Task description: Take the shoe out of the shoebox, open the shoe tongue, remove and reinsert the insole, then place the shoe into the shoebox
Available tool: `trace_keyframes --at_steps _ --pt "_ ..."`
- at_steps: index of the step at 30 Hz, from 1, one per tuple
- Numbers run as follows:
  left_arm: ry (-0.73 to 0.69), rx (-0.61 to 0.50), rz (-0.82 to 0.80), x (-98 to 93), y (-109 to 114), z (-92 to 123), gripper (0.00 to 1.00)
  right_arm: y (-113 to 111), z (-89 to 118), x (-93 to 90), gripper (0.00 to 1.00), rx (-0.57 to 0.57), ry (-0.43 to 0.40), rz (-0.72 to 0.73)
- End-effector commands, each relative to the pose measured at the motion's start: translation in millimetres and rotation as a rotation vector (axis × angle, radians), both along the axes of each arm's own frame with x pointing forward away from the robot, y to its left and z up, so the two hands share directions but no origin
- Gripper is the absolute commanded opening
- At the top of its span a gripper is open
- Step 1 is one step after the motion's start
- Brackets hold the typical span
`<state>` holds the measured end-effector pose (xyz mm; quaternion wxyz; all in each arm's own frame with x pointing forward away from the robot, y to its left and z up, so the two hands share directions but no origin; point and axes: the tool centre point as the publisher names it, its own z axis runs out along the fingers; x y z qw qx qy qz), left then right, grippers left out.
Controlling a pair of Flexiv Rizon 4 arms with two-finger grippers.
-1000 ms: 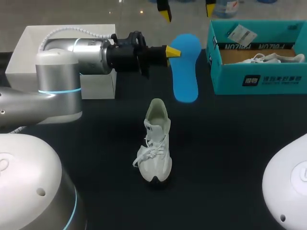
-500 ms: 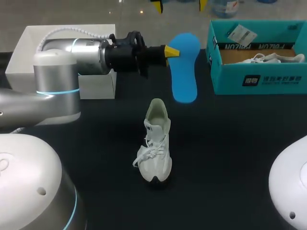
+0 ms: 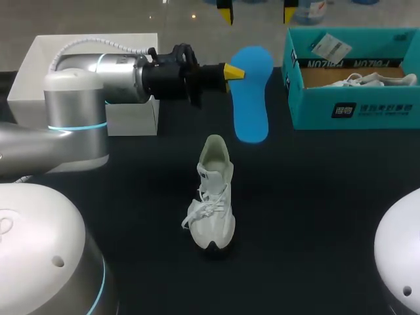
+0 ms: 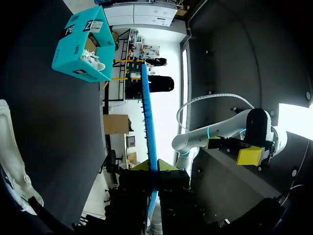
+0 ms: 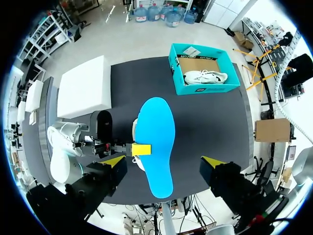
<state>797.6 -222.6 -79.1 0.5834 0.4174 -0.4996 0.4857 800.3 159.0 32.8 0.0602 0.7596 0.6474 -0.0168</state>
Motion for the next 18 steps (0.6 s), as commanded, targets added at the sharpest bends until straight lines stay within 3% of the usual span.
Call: trace_keyframes --at_steps 1,5,13,18 --pt "-0.009 -0.001 0.004 -0.4 0.6 0.6 0.0 -12.6 -12.4 -6.8 1.0 0.251 -0.143 0.073" --pt "-0.017 0.0 0.013 0.2 1.9 2.6 0.0 -35.0 -26.6 -18.0 1.0 0.492 -0.272 0.127" --pt "-0.023 0.007 0.022 0.2 2.2 3.3 0.0 -61.2 -30.3 -30.0 1.0 0.764 -0.472 0.256" --pt "-0.023 0.011 0.027 0.5 3.1 3.3 0.0 -74.0 -34.3 -37.1 1.0 0.931 -0.488 0.29"
